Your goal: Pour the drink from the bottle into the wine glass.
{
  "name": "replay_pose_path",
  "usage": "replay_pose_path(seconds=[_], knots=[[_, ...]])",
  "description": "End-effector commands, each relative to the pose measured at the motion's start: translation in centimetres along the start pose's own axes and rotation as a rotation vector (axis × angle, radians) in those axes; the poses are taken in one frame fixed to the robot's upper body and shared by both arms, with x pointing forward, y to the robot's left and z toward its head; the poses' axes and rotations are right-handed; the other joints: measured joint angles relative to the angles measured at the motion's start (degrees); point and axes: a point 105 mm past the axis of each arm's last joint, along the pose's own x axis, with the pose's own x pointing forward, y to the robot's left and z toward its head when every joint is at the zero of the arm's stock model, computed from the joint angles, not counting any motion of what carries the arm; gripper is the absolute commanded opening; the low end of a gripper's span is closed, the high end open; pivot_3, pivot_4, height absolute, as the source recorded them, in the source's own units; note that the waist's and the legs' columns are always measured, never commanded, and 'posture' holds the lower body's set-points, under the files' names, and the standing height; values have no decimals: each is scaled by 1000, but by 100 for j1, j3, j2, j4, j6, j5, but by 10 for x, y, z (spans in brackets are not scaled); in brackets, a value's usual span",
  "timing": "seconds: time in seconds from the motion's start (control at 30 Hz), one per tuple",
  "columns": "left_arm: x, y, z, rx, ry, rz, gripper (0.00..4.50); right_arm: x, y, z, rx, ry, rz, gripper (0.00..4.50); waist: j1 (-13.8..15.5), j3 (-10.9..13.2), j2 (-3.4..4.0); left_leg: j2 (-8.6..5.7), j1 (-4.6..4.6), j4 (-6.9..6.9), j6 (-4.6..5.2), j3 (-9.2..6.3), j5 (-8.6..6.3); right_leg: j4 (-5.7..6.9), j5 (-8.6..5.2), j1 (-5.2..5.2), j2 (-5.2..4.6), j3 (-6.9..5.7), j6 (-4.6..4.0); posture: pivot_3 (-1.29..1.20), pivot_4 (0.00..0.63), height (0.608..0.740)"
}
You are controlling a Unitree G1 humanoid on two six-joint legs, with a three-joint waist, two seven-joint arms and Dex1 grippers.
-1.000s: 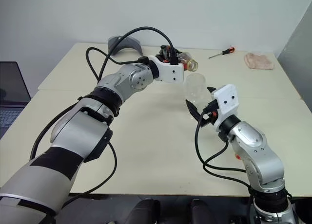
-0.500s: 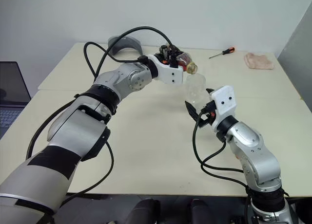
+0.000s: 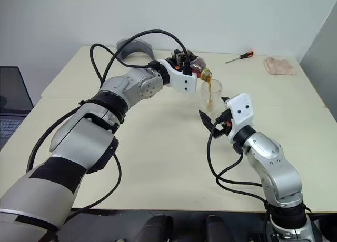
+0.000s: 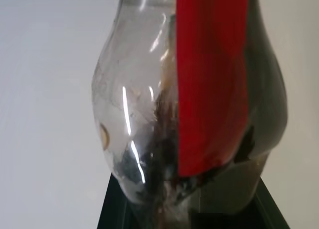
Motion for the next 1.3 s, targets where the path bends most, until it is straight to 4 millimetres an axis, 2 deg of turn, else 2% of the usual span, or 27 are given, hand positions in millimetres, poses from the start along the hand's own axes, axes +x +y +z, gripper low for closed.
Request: replay_pose_path(seconds=[0.03, 0.53, 0.97, 1.3], knots=[[3, 31, 4, 39, -19, 79, 794, 0, 1, 16, -24, -49, 2, 4500, 0, 0, 0, 0, 0, 0, 0, 0, 0, 0, 0, 0, 0, 0, 0, 0, 150, 740], [2, 32, 1, 43, -1, 84, 793, -1, -2, 15, -18, -41, -10, 4500, 0, 0, 0, 0, 0, 1, -1, 1, 0, 1, 0, 0, 0, 0, 0, 0, 150, 740], [2, 33, -2, 30, 15, 79, 792, -11, -13, 28, -77, -157, -78, 4500, 1, 0, 0, 0, 0, 1, -1, 0, 0, 1, 0, 0, 0, 0, 0, 0, 150, 740], [2, 33, -1, 46, 10, 79, 792, -21, -8, 14, -61, -148, -86, 4500, -4, 0, 0, 0, 1, 2, -4, 3, 2, 3, 0, 0, 0, 2, 0, 0, 150, 740]])
